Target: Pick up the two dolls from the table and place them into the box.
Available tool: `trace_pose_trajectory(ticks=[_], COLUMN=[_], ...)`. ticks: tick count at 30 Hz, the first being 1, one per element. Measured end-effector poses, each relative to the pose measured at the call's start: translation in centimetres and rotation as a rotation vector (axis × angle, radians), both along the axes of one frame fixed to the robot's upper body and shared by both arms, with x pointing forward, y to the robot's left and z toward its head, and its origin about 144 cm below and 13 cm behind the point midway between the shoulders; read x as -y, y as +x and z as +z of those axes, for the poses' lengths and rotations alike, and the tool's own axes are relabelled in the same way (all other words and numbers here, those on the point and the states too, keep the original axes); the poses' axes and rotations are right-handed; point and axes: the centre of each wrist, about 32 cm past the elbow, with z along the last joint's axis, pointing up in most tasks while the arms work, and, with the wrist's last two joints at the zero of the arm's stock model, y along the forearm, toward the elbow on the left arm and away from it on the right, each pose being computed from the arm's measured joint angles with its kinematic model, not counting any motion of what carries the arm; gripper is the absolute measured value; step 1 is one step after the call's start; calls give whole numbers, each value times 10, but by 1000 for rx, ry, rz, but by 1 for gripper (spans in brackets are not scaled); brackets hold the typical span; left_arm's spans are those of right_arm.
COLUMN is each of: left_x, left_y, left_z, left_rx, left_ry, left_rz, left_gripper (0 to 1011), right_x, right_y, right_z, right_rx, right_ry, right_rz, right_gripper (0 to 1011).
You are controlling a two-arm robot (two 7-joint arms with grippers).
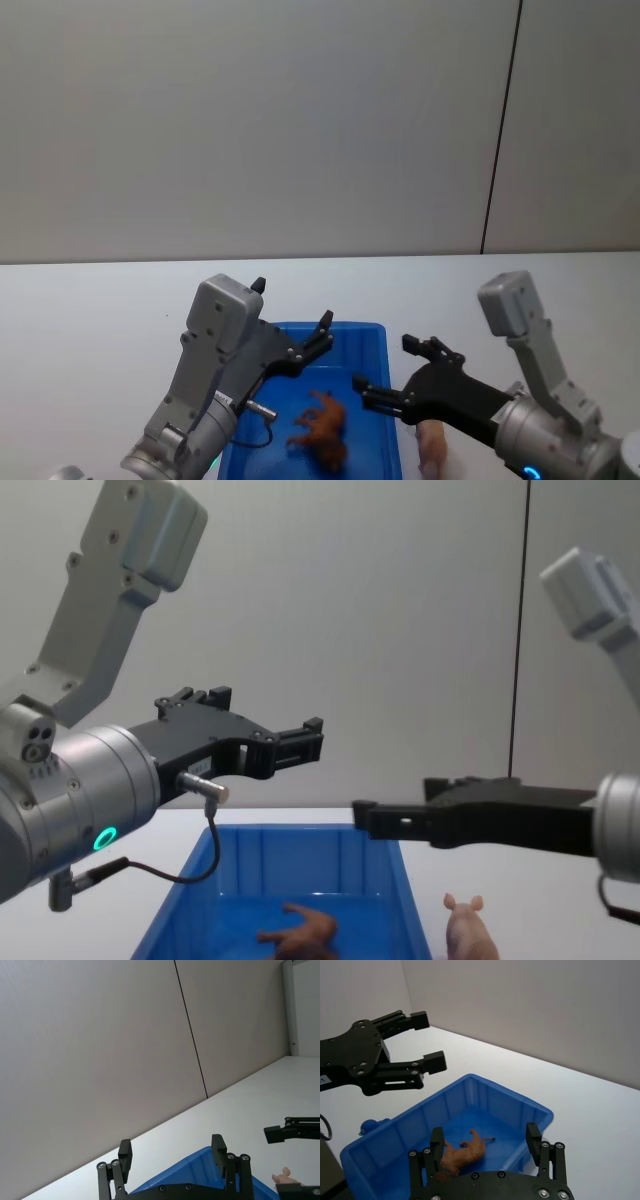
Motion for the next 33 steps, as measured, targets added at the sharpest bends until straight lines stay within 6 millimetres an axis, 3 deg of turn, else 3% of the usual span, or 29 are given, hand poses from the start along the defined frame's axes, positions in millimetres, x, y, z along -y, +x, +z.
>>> trace_pose_trajectory(ticks=[17,33], left_x=[0,0], left_y=[0,0], left_z=[0,0], left_rx=[0,0], left_ry=[0,0], left_rz=[0,0], left_gripper=[1001,1001], right_x=[36,46], right_y=[-27,-40], right_z=[-10,-31], right_rx=[-1,-90], right_ry=[-45,-95], right_rz=[-117,-134], right_gripper=[1001,1001])
